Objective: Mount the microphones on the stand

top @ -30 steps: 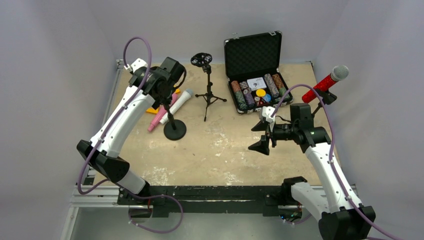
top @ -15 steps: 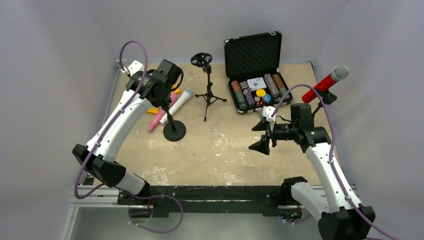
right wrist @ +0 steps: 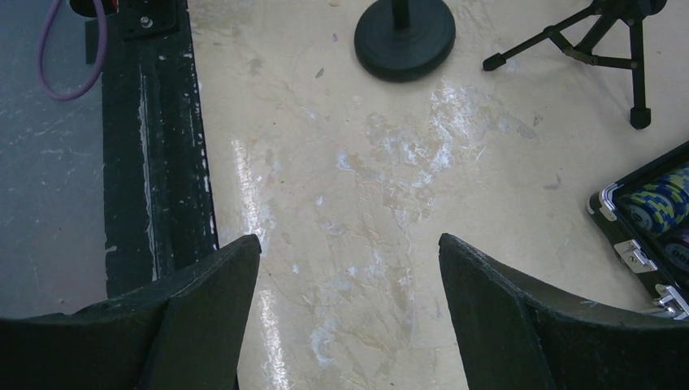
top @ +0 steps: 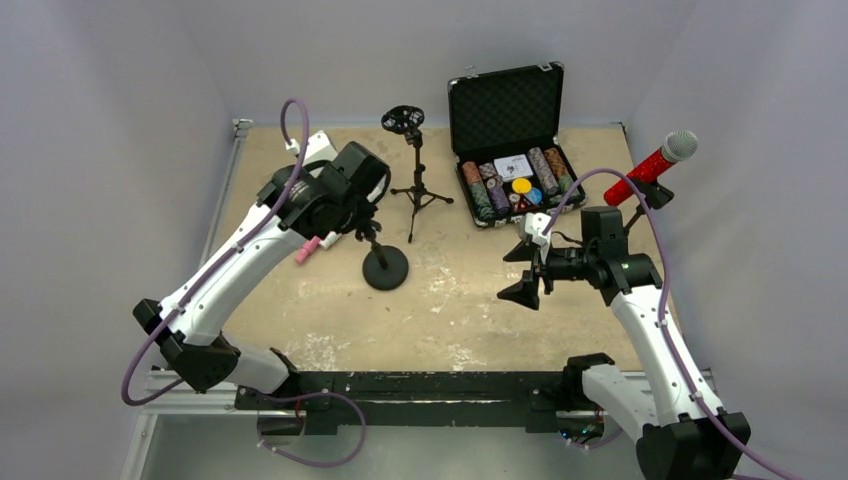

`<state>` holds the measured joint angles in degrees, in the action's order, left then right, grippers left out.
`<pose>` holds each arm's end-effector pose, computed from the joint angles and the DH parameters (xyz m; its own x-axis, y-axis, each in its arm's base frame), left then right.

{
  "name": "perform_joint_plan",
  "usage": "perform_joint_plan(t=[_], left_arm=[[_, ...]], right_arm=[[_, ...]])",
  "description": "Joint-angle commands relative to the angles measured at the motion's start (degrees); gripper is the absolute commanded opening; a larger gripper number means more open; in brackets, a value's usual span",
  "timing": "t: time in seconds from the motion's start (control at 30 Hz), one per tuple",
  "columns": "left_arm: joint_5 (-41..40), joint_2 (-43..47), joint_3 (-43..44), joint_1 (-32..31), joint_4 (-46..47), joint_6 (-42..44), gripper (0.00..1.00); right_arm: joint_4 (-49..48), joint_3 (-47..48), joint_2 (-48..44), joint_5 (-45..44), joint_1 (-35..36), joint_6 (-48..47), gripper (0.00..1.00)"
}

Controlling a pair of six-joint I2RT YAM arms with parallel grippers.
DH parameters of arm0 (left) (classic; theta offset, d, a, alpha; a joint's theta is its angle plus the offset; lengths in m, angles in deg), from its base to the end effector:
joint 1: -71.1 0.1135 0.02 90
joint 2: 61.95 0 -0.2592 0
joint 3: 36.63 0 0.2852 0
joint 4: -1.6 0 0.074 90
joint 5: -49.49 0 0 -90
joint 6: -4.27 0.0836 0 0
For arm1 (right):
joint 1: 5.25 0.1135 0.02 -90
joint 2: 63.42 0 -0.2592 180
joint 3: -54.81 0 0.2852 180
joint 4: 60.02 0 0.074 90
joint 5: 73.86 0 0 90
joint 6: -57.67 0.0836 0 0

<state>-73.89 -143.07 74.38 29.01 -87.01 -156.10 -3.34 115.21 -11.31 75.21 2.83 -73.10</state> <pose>0.2549 -0.1682 0.3888 -0.5406 -0.5716 -0.6173 -0.4805 0.8121 -0.3311 0.2084 0.1020 0.2717 -0.1452 -0.3596 -0.9217 -0.9652 0.2561 0.0521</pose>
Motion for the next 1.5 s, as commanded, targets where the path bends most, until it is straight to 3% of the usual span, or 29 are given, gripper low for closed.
perform_joint_plan(t=[0.0,0.33,0.8,0.97,1.03,1.27,1.47], left_arm=[[2.8,-1.1,4.3,-3.5,1.9,-3.1,0.00],[3.9,-5.6,6.5,-9.6,3.1,-7.3,0.00],[6.6,-8.9,4.4,-12.9,6.4,-7.3,0.00],[8.1,-8.6,3.8,-13.1,7.9,-6.3,0.42],[8.4,-8.2,3.6,-13.1,8.4,-5.8,0.53],[7.0,-5.3,3.8,-13.0,8.9,-2.4,0.77],[6.4,1.8,-0.8,-13.0,14.7,6.8,0.97]], right_arm=[[-0.7,-0.3,-0.6,0.5,-0.3,-1.0,0.84],[-0.5,-0.2,-0.4,0.4,-0.3,-1.3,0.84],[-0.2,-0.3,-0.3,0.3,-0.4,-1.7,0.84],[-0.1,-0.2,-0.3,0.3,-0.5,-1.8,0.84],[-0.1,-0.2,-0.3,0.3,-0.6,-1.9,0.84],[0.0,-0.4,-0.3,0.4,-0.6,-2.1,0.84],[0.4,-0.8,-0.3,1.1,-0.6,-3.3,0.84]])
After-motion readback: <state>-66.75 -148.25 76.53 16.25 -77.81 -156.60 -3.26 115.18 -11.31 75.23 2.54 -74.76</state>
